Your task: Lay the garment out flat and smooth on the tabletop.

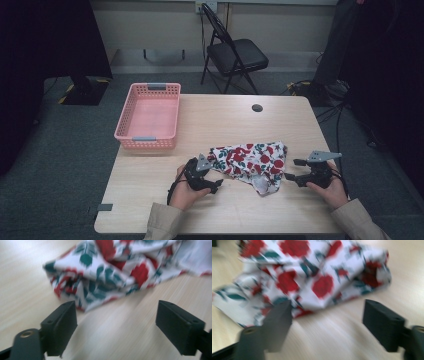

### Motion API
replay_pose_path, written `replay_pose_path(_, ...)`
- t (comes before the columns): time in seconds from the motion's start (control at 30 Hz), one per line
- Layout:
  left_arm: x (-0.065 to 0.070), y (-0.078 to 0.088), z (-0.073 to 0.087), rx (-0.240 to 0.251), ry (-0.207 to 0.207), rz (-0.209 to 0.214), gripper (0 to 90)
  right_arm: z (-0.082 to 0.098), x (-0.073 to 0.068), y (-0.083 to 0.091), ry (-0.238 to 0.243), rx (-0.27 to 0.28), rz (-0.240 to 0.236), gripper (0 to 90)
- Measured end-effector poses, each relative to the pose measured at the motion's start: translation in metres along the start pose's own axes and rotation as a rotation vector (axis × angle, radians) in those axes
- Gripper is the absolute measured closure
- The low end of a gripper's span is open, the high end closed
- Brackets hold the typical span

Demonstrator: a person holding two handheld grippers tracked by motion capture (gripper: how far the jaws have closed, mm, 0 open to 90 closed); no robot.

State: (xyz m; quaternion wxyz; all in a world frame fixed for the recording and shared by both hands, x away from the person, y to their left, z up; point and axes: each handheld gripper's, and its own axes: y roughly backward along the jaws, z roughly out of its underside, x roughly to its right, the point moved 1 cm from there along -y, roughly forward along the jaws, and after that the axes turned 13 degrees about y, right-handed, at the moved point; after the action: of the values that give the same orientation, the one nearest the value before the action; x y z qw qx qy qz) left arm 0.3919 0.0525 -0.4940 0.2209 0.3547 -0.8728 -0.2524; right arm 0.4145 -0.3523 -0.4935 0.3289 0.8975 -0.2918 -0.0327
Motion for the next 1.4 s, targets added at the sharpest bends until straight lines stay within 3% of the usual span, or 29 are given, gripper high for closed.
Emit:
replay_pose_path(0.07, 0.003, 0.000, -0.003, 0.015, -0.013, 0.005, 26.1, -0.007, -0.005, 0.001, 0.021, 0.029, -0.021, 35.8)
replay_pose_path(0.1, 0.007, -0.001, -0.006, 0.024, -0.024, 0.011, 26.1, -0.007, -0.005, 0.001, 0.021, 0.029, -0.021, 35.8)
replay_pose_path(0.13, 0.010, -0.002, -0.009, 0.032, -0.024, 0.026, 35.7, -0.013, -0.010, 0.000, 0.021, 0.059, -0.052, 43.6)
replay_pose_path(0.17, 0.012, -0.003, -0.011, 0.040, -0.032, 0.040, 35.7, -0.013, -0.010, 0.000, 0.021, 0.059, -0.052, 43.6)
replay_pose_path(0.2, 0.018, -0.008, -0.015, 0.045, -0.041, 0.071, 39.9, -0.018, -0.013, -0.003, 0.036, 0.065, -0.084, 51.3)
replay_pose_path(0.23, 0.020, -0.012, -0.016, 0.039, -0.042, 0.086, 44.4, -0.019, -0.014, -0.005, 0.040, 0.065, -0.093, 53.6)
replay_pose_path(0.33, 0.025, -0.019, -0.016, 0.020, -0.041, 0.105, 45.9, -0.022, -0.016, -0.011, 0.039, 0.072, -0.128, 58.6)
replay_pose_path(0.43, 0.027, -0.029, -0.015, -0.008, -0.062, 0.094, 46.1, -0.022, -0.017, -0.016, 0.050, 0.051, -0.133, 62.8)
replay_pose_path(0.47, 0.025, -0.033, -0.014, -0.020, -0.056, 0.075, 49.6, -0.021, -0.018, -0.021, 0.056, 0.031, -0.140, 66.8)
replay_pose_path(0.7, 0.022, -0.036, -0.014, -0.040, -0.049, 0.062, 68.6, -0.015, -0.016, -0.025, 0.040, -0.005, -0.180, 82.8)
replay_pose_path(0.93, 0.021, -0.033, -0.013, -0.067, -0.066, 0.080, 80.4, -0.015, -0.019, -0.024, 0.045, -0.024, -0.208, 87.0)
replay_pose_path(1.23, 0.023, -0.030, -0.012, -0.085, -0.071, 0.105, 82.8, -0.012, -0.027, -0.017, 0.043, -0.030, -0.233, 88.0)
replay_pose_path(1.4, 0.030, -0.026, -0.009, -0.106, -0.099, 0.125, 83.4, -0.010, -0.033, -0.012, 0.051, -0.034, -0.260, 88.1)
